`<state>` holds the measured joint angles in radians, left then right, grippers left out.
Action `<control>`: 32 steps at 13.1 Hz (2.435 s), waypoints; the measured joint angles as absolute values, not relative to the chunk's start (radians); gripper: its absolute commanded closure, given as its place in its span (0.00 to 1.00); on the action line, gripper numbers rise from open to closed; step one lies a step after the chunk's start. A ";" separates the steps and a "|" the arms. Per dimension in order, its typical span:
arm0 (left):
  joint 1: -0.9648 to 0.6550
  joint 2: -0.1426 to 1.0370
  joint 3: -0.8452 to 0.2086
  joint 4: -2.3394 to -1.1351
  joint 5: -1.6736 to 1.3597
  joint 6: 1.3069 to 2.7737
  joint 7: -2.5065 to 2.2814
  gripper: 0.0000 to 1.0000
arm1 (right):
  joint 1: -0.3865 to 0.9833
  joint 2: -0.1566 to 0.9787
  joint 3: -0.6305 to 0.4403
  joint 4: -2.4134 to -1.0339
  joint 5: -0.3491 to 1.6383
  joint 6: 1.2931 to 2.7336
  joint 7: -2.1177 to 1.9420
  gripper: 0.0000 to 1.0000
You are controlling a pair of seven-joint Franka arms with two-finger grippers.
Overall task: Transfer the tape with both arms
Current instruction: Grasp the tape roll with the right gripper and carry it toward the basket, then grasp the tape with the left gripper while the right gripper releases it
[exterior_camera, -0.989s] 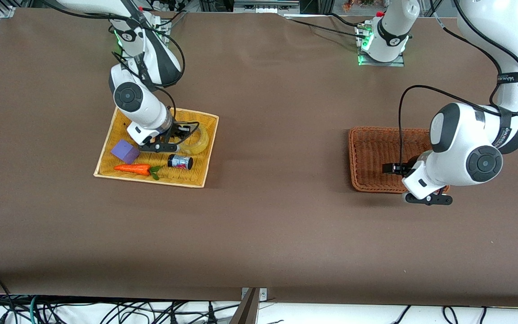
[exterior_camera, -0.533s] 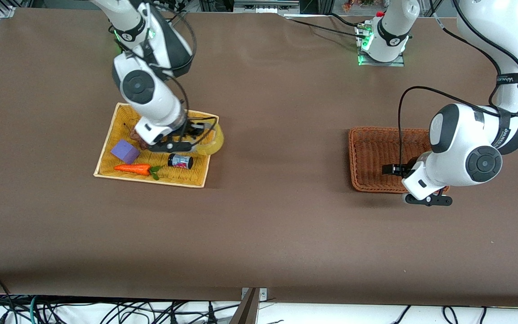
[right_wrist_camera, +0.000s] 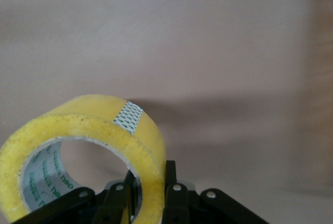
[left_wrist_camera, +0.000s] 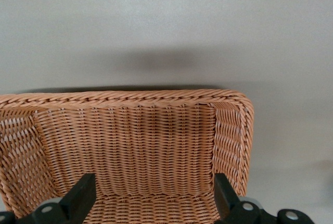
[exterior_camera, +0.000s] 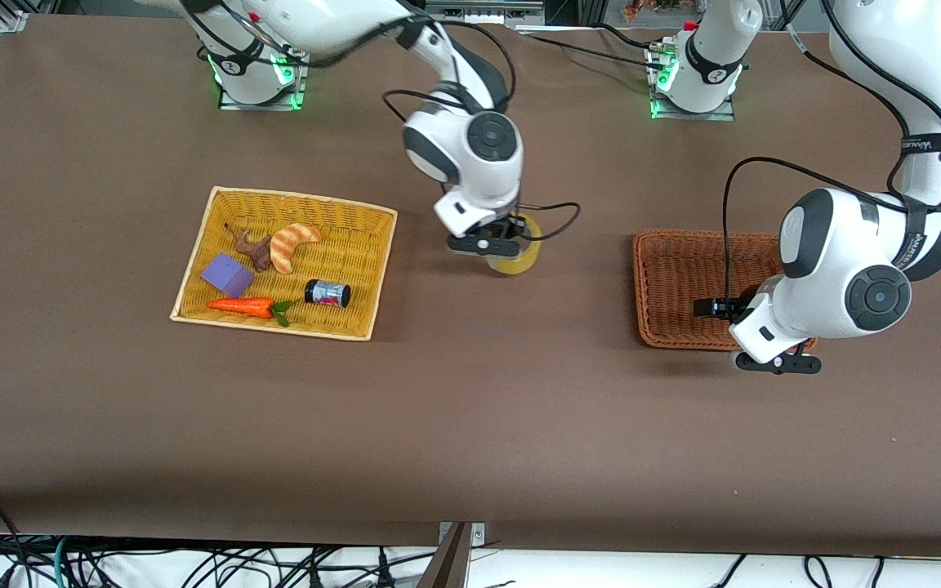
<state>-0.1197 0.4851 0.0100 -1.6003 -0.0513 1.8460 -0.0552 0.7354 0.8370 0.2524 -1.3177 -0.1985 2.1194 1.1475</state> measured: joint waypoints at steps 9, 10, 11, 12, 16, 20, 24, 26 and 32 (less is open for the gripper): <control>-0.115 0.485 -0.082 -1.641 -0.051 1.899 -0.138 0.00 | 0.737 0.970 0.228 -1.149 -0.191 2.119 1.160 0.00; -0.113 0.483 -0.103 -1.666 -0.051 1.928 -0.165 0.00 | 0.735 0.966 0.228 -1.141 -0.191 2.093 1.160 0.00; -0.112 0.477 -0.122 -1.696 -0.051 1.958 -0.191 0.00 | 0.729 0.954 0.225 -1.132 -0.191 2.066 1.160 0.00; -0.110 0.466 -0.141 -1.731 -0.051 1.986 -0.214 0.00 | 0.712 0.928 0.223 -1.122 -0.191 2.037 1.150 0.00; -0.104 0.419 -0.209 -1.846 -0.051 2.064 -0.309 0.00 | 0.580 0.725 0.191 -1.175 -0.188 1.865 0.883 0.00; -0.103 0.410 -0.335 -1.958 -0.051 2.234 -0.509 0.00 | 0.399 0.411 0.139 -1.462 -0.052 1.834 0.509 0.00; -0.117 0.422 -0.438 -2.046 -0.051 2.391 -0.656 0.00 | 0.350 0.156 -0.021 -1.643 0.044 1.710 0.254 0.00; -0.129 0.441 -0.466 -2.052 -0.051 2.439 -0.711 0.00 | 0.335 0.104 -0.045 -1.659 0.043 1.661 0.217 0.00; -0.169 0.528 -0.471 -2.053 0.225 2.508 -0.920 0.00 | 0.199 0.078 -0.048 -1.643 -0.040 1.642 0.078 0.00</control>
<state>-0.1688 0.5284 -0.4708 -2.0527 0.2253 2.5083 -0.9202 0.1987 0.0779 -0.0475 -1.6430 -0.0396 1.6423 0.0785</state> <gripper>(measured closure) 0.000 0.000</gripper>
